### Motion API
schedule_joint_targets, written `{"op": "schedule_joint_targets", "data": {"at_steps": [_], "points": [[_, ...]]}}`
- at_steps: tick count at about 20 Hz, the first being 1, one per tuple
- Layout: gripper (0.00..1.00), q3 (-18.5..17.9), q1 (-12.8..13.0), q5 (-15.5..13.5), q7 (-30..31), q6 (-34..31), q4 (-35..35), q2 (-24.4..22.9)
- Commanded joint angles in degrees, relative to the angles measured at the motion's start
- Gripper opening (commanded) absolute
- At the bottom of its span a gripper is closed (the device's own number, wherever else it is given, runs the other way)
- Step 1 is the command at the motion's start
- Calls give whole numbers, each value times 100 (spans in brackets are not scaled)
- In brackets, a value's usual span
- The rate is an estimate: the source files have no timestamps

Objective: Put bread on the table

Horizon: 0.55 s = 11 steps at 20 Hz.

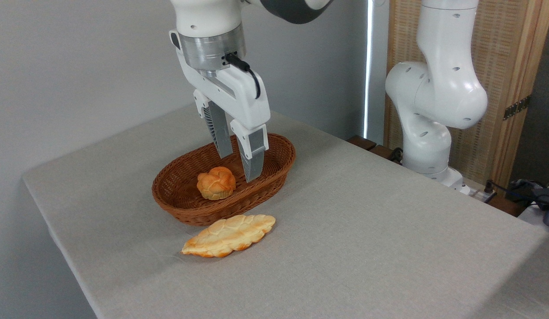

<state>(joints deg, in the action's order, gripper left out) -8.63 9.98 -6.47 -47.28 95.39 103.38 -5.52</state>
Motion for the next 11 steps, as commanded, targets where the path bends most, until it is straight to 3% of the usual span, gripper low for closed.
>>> {"op": "schedule_joint_targets", "data": {"at_steps": [1,11], "points": [[100,-218,31,67,-45,15,-195,-46],[100,-315,22,559,342,76,-406,-46]]}}
